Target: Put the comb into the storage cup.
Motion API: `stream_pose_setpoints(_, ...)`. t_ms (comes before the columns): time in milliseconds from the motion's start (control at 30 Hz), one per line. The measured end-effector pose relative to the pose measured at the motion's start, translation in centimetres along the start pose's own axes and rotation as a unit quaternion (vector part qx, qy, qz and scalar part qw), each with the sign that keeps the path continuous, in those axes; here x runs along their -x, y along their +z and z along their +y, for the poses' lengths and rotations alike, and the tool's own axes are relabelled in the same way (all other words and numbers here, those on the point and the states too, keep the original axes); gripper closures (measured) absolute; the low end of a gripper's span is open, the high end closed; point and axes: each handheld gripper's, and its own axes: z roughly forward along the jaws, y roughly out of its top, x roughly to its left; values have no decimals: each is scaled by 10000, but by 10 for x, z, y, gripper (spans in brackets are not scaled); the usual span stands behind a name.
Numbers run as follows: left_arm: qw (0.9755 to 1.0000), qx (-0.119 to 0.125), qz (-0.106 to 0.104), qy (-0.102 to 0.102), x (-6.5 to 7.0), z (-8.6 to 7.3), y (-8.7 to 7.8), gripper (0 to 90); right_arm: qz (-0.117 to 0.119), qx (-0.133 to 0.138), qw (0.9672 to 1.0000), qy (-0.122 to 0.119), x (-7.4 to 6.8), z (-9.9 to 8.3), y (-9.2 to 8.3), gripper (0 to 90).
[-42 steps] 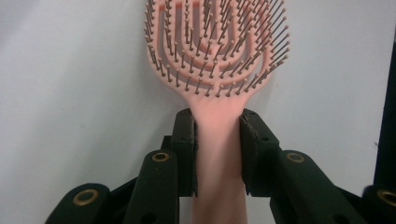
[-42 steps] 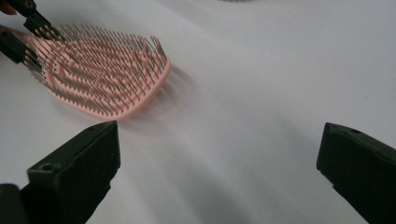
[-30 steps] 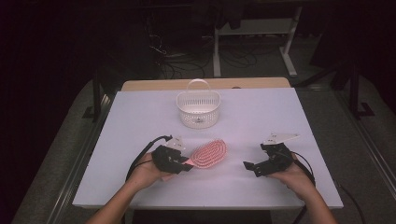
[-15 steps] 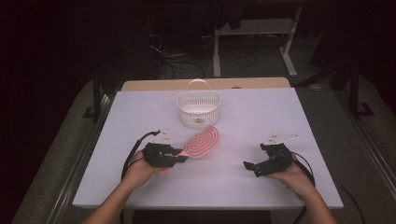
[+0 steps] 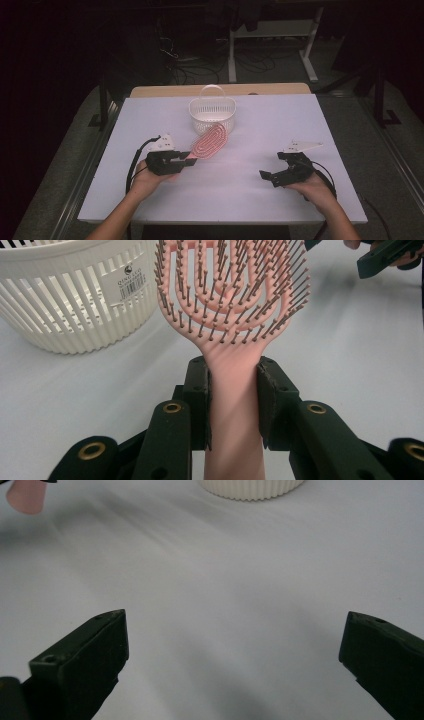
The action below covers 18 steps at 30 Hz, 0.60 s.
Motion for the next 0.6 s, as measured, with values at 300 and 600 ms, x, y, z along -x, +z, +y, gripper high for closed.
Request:
stream_pose_setpoints(300, 9999, 139, 55, 10, -1, 0, 2, 704, -59, 165, 9998, 75, -4, 8, -1, 0)
stream_pose_setpoints(600, 9996, 258, 84, -28, -4, 0, -1, 704, -14, 306, 9994, 145, -2, 28, -2, 10)
